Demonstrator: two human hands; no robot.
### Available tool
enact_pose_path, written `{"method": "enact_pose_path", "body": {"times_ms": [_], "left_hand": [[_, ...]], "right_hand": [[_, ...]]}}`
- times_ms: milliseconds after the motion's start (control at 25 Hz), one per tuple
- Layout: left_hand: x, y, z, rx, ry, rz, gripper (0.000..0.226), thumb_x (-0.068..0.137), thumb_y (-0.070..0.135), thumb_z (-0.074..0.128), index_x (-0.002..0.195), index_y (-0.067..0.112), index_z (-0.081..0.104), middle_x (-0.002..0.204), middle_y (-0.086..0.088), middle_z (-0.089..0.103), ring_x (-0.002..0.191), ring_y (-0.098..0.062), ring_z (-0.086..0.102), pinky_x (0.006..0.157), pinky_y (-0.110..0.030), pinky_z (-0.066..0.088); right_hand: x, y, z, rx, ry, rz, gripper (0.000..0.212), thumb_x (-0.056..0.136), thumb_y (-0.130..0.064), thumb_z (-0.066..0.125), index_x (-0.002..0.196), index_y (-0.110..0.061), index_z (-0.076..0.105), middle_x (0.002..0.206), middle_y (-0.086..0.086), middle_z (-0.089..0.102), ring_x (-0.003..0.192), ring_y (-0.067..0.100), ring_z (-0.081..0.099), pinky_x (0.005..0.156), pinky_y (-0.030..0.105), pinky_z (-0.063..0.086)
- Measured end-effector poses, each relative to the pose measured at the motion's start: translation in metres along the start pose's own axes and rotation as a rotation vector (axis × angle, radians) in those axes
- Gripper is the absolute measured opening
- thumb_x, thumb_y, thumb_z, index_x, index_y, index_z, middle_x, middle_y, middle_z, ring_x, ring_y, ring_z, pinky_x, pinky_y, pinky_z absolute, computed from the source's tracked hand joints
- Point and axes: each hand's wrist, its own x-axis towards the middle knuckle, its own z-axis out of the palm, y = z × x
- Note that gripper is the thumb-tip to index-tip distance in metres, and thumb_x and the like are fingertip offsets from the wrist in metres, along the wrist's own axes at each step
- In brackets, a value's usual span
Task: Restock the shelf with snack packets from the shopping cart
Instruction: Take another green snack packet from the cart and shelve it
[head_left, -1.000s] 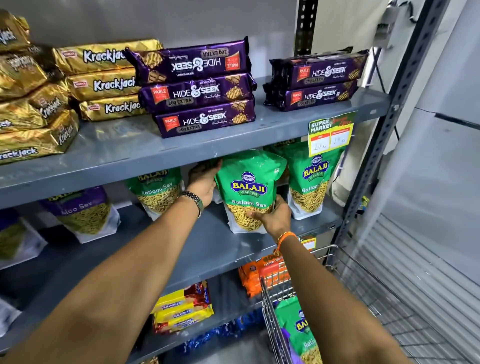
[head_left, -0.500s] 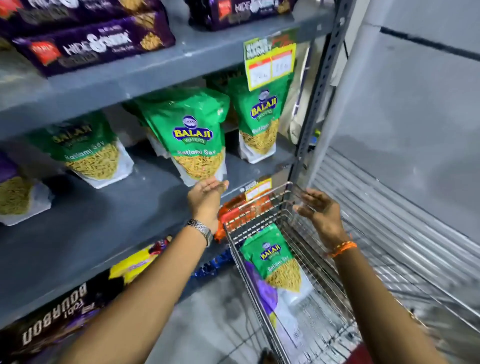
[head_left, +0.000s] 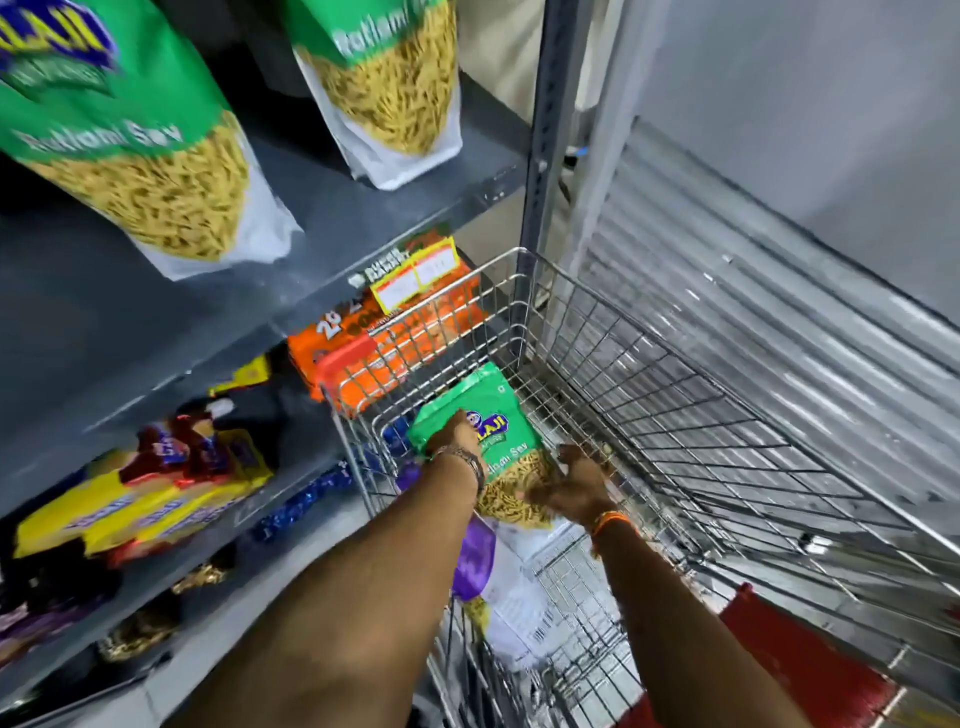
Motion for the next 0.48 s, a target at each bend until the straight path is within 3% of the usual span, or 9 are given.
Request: {"method": "enact_pose_path", "body": {"times_ms": [80,240,320,400,480], "left_hand": [[0.002,0.002,-0.002,0.165,0.046,0.022,0.080,0.071,0.057,0.056,0.127,0.002,0.055,0.133,-0.010,0.059,0.116,-0.029,0.060,0.101,-0.044,0.048],[-0.023,0.011,-0.004,0.462,0.018,0.084,0.050,0.100,0.027,0.036,0.142,0.002,0.044,0.145,-0.017,0.047,0.133,-0.034,0.048,0.093,-0.036,0.050],[-0.014,0.005,-0.002,0.750,0.068,0.161,0.042,0.098,0.016,0.042,0.138,0.005,0.050,0.144,-0.013,0.051,0.134,-0.031,0.049,0.097,-0.030,0.051],[-0.017,0.008,-0.002,1.038,0.104,0.256,0.038,0.093,0.008,0.051,0.131,0.007,0.057,0.138,-0.011,0.056,0.131,-0.031,0.053,0.104,-0.040,0.048],[-0.010,0.007,-0.005,1.208,0.083,0.237,0.037,0.092,0.006,0.052,0.129,0.007,0.058,0.137,-0.011,0.058,0.129,-0.033,0.054,0.105,-0.043,0.046]], "right_hand": [[0.016,0.013,0.005,-0.065,-0.038,0.007,0.101,0.058,-0.016,0.097,0.141,-0.002,0.042,0.125,-0.002,0.062,0.112,0.014,0.054,0.091,0.014,0.042],[0.038,0.023,0.009,-0.179,-0.071,-0.001,0.118,0.027,-0.064,0.094,0.125,-0.010,0.056,0.113,0.001,0.071,0.109,0.026,0.068,0.097,0.033,0.054],[0.046,0.027,0.011,-0.274,-0.115,-0.023,0.111,0.031,-0.069,0.091,0.121,-0.013,0.057,0.111,0.002,0.070,0.106,0.026,0.067,0.094,0.036,0.056],[0.052,0.027,0.012,-0.314,-0.119,-0.053,0.115,0.027,-0.078,0.086,0.119,-0.017,0.058,0.113,0.003,0.070,0.105,0.026,0.067,0.096,0.040,0.056],[0.054,0.029,0.008,-0.327,-0.135,-0.061,0.107,0.028,-0.075,0.087,0.116,-0.020,0.061,0.111,0.000,0.073,0.102,0.024,0.068,0.096,0.039,0.056]]}}
